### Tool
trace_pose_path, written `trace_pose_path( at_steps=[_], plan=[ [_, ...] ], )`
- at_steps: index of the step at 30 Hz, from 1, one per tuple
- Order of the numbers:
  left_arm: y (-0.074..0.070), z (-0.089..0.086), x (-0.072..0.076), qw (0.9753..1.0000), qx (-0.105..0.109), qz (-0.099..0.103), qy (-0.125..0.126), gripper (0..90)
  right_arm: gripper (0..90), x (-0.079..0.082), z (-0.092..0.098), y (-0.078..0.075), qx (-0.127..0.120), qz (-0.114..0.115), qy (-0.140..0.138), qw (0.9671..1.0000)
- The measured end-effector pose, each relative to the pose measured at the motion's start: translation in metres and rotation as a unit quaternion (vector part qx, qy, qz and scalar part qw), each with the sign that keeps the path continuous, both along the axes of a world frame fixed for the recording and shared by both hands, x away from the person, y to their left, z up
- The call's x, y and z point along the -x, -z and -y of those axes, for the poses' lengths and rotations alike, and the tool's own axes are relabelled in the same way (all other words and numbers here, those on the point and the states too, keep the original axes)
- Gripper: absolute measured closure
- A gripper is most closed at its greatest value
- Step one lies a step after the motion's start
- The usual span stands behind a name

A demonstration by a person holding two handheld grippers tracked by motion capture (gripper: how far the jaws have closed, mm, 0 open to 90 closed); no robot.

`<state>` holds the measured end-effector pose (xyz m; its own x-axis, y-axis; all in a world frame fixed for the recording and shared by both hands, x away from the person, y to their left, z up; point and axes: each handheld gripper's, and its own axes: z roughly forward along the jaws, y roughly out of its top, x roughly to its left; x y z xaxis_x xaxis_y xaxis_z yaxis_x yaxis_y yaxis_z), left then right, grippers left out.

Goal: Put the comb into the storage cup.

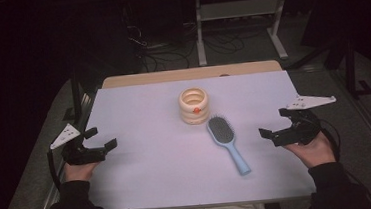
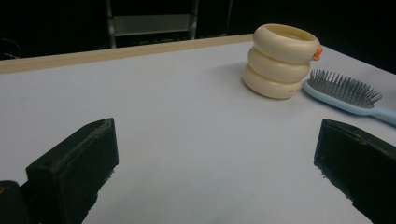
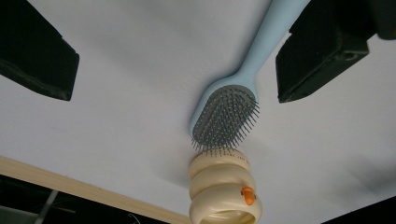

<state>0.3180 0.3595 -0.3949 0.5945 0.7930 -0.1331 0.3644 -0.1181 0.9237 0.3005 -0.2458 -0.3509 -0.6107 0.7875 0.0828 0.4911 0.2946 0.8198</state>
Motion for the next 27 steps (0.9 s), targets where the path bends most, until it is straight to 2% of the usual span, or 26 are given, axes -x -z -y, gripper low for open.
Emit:
trace_pose_path(
  at_steps=[6, 8, 12, 27],
  plan=[
    [0.0, 0.0, 0.0, 1.0, 0.002, 0.001, 0.0, 0.0, 0.0, -0.001, -0.009, -0.006, 0.014, -0.006, -0.011, 0.9998],
    [0.0, 0.0, 0.0, 1.0, -0.003, 0.0, 0.002, 0.0, 0.0, -0.003, -0.012, -0.006, 0.019, -0.011, -0.015, 0.9996],
    [0.0, 0.0, 0.0, 1.0, -0.002, 0.0, 0.002, 0.0, 0.0, -0.005, -0.017, -0.004, 0.018, -0.017, -0.02, 0.9995],
    [0.0, 0.0, 0.0, 1.0, 0.0, 0.001, 0.002, 0.0, 0.0, -0.011, -0.038, 0.001, 0.043, -0.03, -0.036, 0.998]
  ],
)
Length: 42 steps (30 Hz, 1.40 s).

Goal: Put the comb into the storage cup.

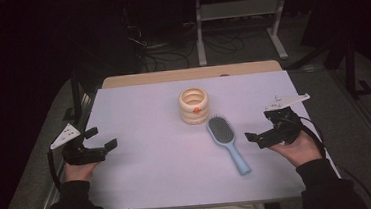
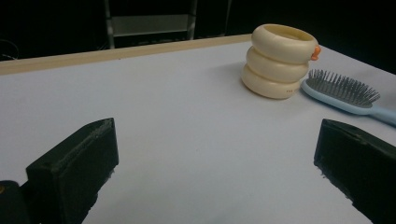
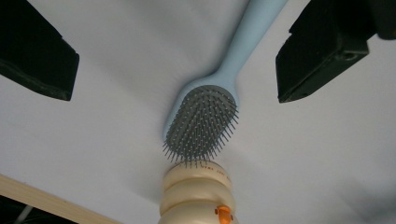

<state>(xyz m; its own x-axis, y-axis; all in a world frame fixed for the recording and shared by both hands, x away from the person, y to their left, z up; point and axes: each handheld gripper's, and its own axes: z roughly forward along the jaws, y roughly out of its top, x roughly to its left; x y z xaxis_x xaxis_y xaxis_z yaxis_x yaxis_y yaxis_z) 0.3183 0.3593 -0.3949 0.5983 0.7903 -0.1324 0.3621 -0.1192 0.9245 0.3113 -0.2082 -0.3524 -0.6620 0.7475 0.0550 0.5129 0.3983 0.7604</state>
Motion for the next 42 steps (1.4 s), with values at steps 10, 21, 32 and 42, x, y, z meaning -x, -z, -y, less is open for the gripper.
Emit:
trace_pose_path(
  at_steps=[10, 21, 32, 42],
  plan=[
    [0.0, -0.001, 0.0, 1.0, 0.003, 0.002, 0.0, 0.0, 0.0, -0.005, -0.015, 0.008, 0.017, -0.016, -0.011, 0.9997],
    [0.0, 0.0, 0.0, 1.0, 0.001, 0.006, 0.004, 0.0, 0.0, -0.008, -0.027, 0.015, 0.024, -0.031, -0.02, 0.999],
    [0.0, -0.001, 0.0, 1.0, 0.002, 0.007, 0.005, 0.0, 0.0, -0.013, -0.038, 0.026, 0.033, -0.054, -0.028, 0.9976],
    [0.0, -0.001, 0.0, 0.9999, 0.004, 0.008, 0.006, 0.0, 0.0, -0.017, -0.049, 0.037, 0.048, -0.071, -0.033, 0.9958]
  ],
)
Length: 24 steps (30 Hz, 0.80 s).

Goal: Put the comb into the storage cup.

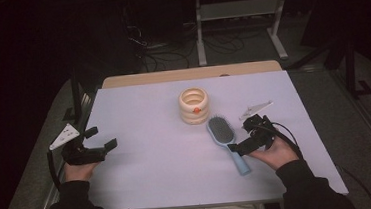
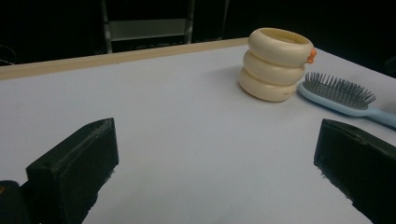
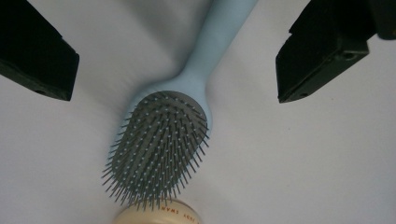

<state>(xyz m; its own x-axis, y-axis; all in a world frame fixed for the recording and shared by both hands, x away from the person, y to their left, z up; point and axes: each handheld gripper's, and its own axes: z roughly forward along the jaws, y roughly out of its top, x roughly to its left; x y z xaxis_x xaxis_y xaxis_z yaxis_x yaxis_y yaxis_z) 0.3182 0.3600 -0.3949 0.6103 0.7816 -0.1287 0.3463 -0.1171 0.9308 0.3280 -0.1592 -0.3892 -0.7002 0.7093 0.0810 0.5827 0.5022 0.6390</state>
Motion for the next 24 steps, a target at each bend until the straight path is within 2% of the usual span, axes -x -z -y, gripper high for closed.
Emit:
trace_pose_path(
  at_steps=[5, 13, 24],
  plan=[
    [0.0, 0.0, 0.0, 1.0, 0.0, 0.0, 0.0, 0.0, 0.0, -0.002, -0.005, 0.004, 0.005, -0.007, 0.0, 1.0],
    [0.0, 0.0, 0.0, 1.0, 0.0, 0.0, 0.0, 0.0, 0.0, -0.007, -0.012, 0.013, 0.024, -0.034, 0.014, 0.9991],
    [0.001, 0.0, -0.001, 1.0, -0.005, -0.003, -0.001, 0.0, 0.0, -0.01, -0.016, 0.021, 0.042, -0.05, 0.022, 0.9977]
  ],
)
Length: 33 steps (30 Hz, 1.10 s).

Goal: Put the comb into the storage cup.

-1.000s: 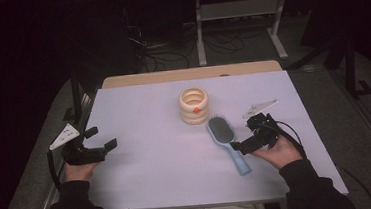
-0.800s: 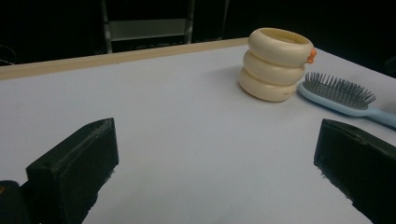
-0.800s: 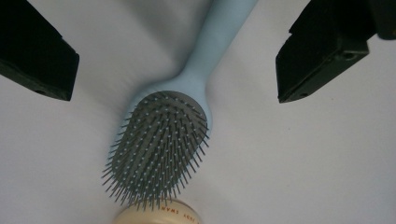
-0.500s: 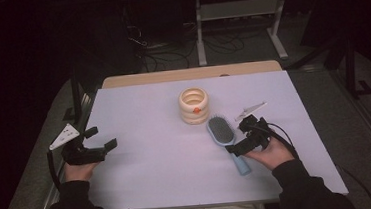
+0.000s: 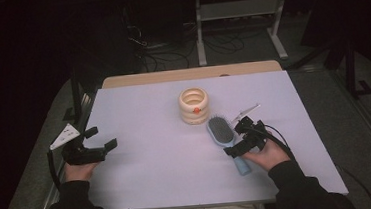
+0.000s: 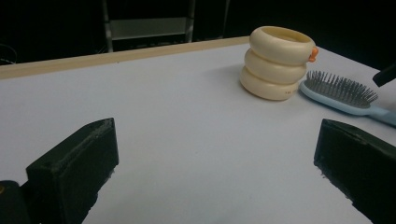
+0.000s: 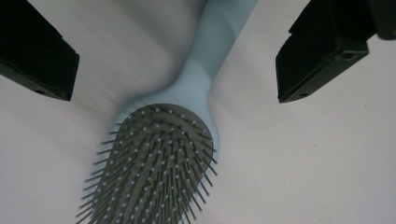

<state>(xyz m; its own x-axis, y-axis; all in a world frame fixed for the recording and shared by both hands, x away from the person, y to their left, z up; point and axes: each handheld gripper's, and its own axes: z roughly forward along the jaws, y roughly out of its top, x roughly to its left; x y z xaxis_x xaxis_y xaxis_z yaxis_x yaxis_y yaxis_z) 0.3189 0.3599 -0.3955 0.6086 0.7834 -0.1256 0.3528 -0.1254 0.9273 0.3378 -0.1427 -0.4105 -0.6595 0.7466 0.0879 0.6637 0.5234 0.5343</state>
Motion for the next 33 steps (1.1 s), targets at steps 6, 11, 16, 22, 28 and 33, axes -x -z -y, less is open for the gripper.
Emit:
trace_pose_path(
  at_steps=[6, 11, 16, 22, 28, 33],
  plan=[
    [0.001, 0.001, 0.0, 1.0, -0.002, -0.003, 0.0, 0.0, 5.8, -0.002, -0.002, 0.005, 0.005, -0.024, 0.004, 0.9997],
    [0.001, 0.001, -0.001, 1.0, -0.002, -0.003, 0.001, 0.0, 13.6, -0.005, -0.004, 0.009, 0.012, -0.037, 0.015, 0.9991],
    [0.001, 0.001, -0.001, 1.0, -0.005, -0.006, 0.0, 0.0, 22.1, -0.005, -0.008, 0.01, 0.013, -0.037, 0.027, 0.9989],
    [0.001, 0.001, -0.001, 1.0, -0.005, -0.006, -0.001, 0.0, 29.9, -0.004, -0.009, 0.011, 0.015, -0.041, 0.042, 0.9982],
    [0.002, 0.001, -0.002, 0.9999, -0.007, -0.011, 0.001, 0.0, 37.4, -0.004, -0.011, 0.011, 0.016, -0.053, 0.049, 0.9973],
    [0.002, 0.001, -0.002, 0.9999, -0.007, -0.01, 0.001, 0.0, 42.7, -0.003, -0.016, 0.013, 0.028, -0.06, 0.062, 0.9959]
  ],
)
